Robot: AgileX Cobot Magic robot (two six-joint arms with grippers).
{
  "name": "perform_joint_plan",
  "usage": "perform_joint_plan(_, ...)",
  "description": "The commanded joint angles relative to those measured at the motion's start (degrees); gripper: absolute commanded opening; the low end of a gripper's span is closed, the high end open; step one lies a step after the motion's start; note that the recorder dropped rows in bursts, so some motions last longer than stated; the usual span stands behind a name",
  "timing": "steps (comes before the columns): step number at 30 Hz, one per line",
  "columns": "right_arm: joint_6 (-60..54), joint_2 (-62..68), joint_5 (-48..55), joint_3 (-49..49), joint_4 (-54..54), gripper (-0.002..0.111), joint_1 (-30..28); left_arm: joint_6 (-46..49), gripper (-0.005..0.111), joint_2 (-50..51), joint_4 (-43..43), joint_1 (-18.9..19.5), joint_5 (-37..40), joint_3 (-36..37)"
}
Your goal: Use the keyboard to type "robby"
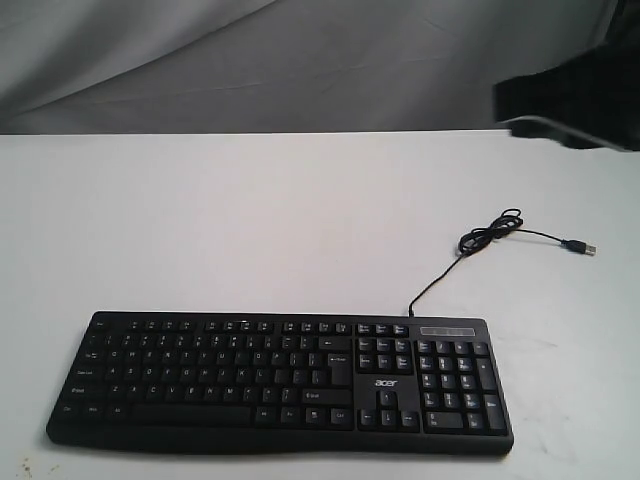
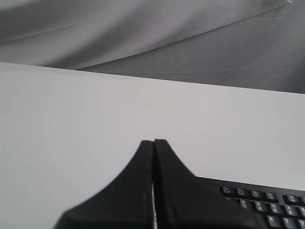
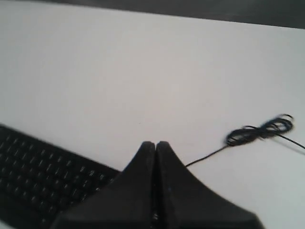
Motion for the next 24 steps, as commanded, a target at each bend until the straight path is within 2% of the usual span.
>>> perform_joint_plan(1, -14.77, 10.56, 4.74, -7.22, 8.74, 0.0, 6.72, -0.1, 0.0, -0.23, -0.54, -0.2, -0.14, 0.28)
perform_joint_plan(5, -22.15, 20.02, 5.09, -12.75, 15.97, 0.0, 11.71, -0.1, 0.0, -0.23, -0.54, -0.2, -0.14, 0.28)
perform_joint_plan(15, -26.53, 36.34, -0.81, -23.08, 18.72, 0.0, 19.59, -0.1, 0.0, -0.23, -0.54, -0.2, -0.14, 0.28)
perform_joint_plan(24, -32.33, 44.61, -7.9, -25.58, 20.18, 0.0, 25.84, -0.1, 0.0, -0.23, -0.54, -0.2, -0.14, 0.28)
